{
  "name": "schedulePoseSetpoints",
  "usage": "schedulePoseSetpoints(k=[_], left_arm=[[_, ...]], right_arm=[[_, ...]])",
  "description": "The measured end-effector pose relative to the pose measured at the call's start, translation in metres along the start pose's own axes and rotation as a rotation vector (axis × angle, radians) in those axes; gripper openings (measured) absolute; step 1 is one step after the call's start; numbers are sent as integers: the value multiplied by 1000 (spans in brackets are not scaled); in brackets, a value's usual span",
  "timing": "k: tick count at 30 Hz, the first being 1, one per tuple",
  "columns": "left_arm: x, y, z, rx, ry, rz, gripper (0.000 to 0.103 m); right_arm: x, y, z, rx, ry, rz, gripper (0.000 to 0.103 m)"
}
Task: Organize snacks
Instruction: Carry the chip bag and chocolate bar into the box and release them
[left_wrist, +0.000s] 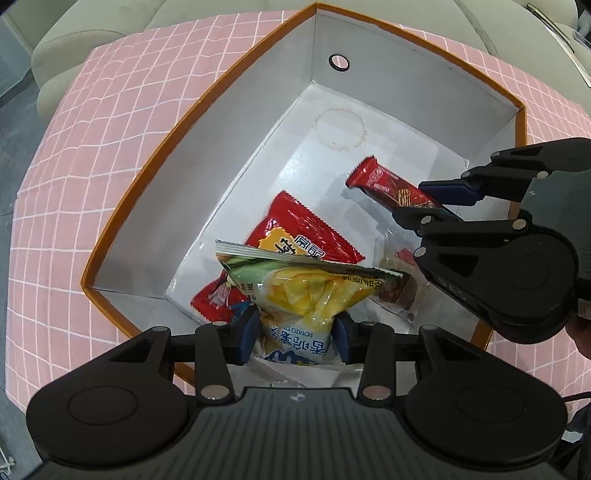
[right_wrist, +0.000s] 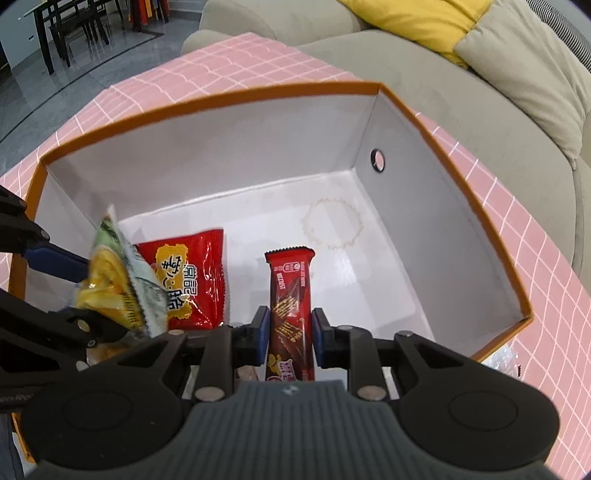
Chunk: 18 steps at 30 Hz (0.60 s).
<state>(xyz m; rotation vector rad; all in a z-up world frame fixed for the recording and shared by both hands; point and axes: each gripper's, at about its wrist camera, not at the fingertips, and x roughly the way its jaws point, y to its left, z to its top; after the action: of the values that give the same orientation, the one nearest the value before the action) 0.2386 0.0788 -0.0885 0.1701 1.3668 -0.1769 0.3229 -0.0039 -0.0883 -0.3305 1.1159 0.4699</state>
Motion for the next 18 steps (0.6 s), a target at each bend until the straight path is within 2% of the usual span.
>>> schedulePoseSetpoints(k=[3,5,6,7,12,15,17,18], left_arm=[[-1,0,0,-1,-4,-2,54],[-3,0,-1,-2,-8,-9,63],[-5,0,-2,1,-14,-10,66],[-7,-1,-3,3,-20,-11,70],[-26,-3,-8,1,-71,-23,81],[-43,-4,-13,0,-129,-25,86],[-53,-6,-16,-2,-161,-24,87],[-58,-6,-17,-5,-180,-24,87]], right_arm=[[0,2,-3,-5,3,-3,20],[-2,2,-2,2,3,-10,22],[-3,2,-2,7,4,-14,25],[-5,1,-1,11,7,-15,36],[-21,-2,0,30,-21,-18,44],[-35,-3,1,51,-53,-26,51],[-45,-4,0,59,-80,-40,62],[-51,-5,-1,64,-96,-49,64]])
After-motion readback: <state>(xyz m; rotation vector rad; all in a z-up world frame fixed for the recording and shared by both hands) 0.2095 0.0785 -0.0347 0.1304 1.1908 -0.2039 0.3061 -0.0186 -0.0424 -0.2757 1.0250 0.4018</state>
